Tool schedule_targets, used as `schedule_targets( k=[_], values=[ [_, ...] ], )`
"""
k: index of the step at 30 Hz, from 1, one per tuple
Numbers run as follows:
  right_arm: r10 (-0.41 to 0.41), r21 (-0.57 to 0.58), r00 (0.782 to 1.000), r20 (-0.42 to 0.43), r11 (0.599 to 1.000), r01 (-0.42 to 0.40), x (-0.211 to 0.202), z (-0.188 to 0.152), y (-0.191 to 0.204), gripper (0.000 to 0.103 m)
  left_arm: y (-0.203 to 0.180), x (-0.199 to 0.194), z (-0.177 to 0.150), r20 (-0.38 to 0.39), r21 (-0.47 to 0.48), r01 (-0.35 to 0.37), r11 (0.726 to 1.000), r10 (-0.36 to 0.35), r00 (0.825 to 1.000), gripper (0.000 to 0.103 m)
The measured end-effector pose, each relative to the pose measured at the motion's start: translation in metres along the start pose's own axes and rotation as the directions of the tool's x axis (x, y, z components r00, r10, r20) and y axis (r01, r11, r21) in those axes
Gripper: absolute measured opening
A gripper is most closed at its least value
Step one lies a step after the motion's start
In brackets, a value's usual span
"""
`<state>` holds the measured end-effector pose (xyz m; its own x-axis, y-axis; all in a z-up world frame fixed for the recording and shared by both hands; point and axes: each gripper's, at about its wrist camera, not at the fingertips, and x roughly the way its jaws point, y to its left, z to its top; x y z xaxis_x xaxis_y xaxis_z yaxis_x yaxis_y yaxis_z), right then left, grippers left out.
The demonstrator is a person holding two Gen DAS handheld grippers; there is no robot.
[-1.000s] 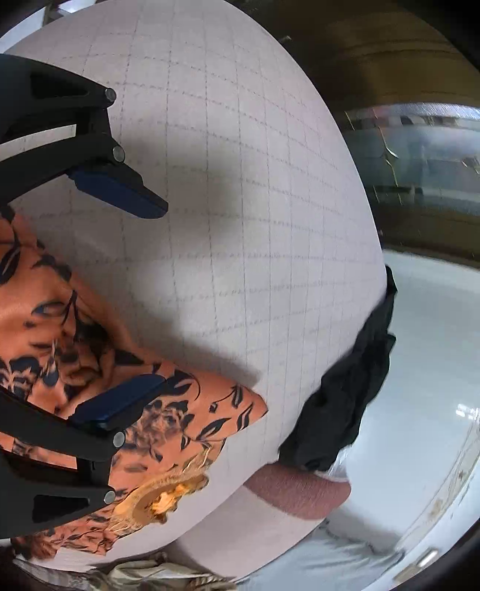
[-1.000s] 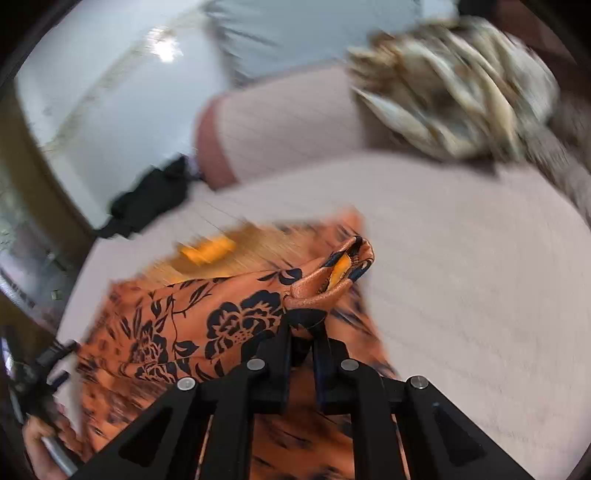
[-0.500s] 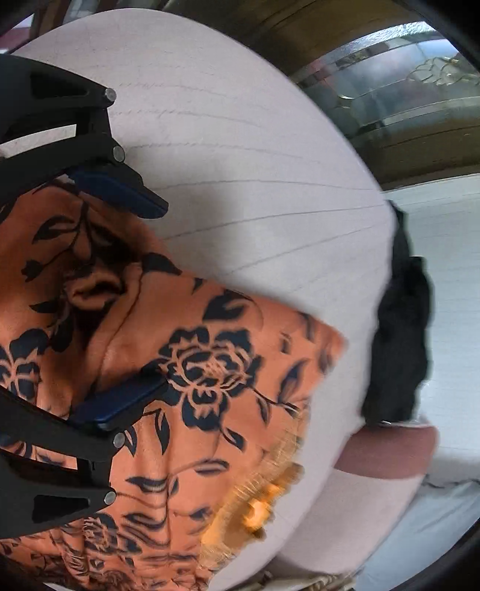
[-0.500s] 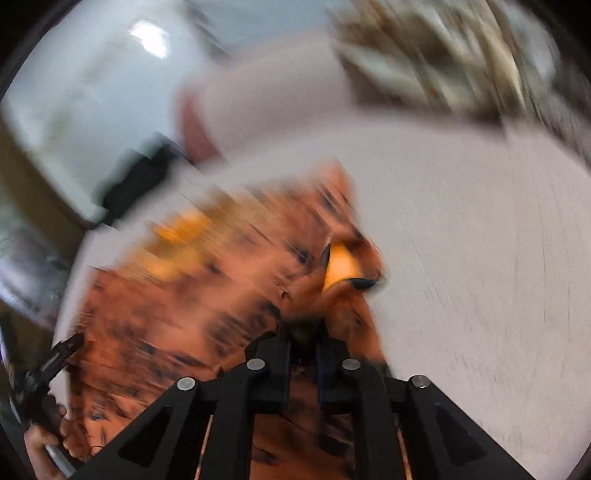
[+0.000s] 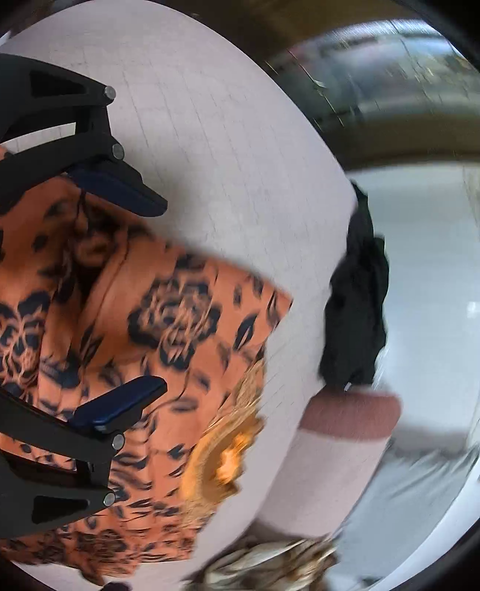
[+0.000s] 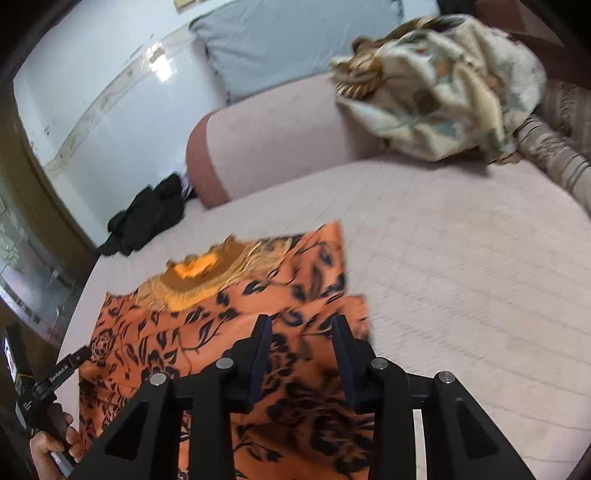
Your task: Fold small clothes
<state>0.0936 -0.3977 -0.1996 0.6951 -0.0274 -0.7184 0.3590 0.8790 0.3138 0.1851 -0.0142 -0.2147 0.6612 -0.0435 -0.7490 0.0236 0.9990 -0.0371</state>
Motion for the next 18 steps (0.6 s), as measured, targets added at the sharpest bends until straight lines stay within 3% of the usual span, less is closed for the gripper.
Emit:
schedule_targets(
  k=[3,6,9,14,18],
  values=[
    [-0.028,-0.002,0.997,-0.067,1.0,0.028,0.023,-0.01,0.007,0.036,-0.019,0.017,-0.005,-0.053,0.09,-0.07,0.993,0.075,0.996,0.091],
    [-0.098,0.009,0.976,-0.193,0.995,0.101,0.049,-0.021,0.0,0.036,-0.03,0.031,-0.011,-0.097,0.144,-0.117,0.983,0.132,0.987,0.093],
    [-0.111,-0.01,0.979,-0.173,0.994,0.111,0.046,-0.02,0.005,0.036,-0.033,0.029,-0.011,-0.088,0.148,-0.127,0.981,0.141,0.986,0.093],
    [-0.039,0.005,0.996,-0.083,0.999,0.04,0.028,-0.016,0.013,0.037,-0.035,0.028,-0.013,-0.078,0.149,-0.13,0.98,0.143,0.987,0.094],
    [-0.059,-0.017,0.99,-0.125,0.998,0.057,0.044,-0.018,0.02,0.037,-0.033,0.03,-0.012,-0.072,0.15,-0.134,0.98,0.146,0.987,0.094]
  ],
)
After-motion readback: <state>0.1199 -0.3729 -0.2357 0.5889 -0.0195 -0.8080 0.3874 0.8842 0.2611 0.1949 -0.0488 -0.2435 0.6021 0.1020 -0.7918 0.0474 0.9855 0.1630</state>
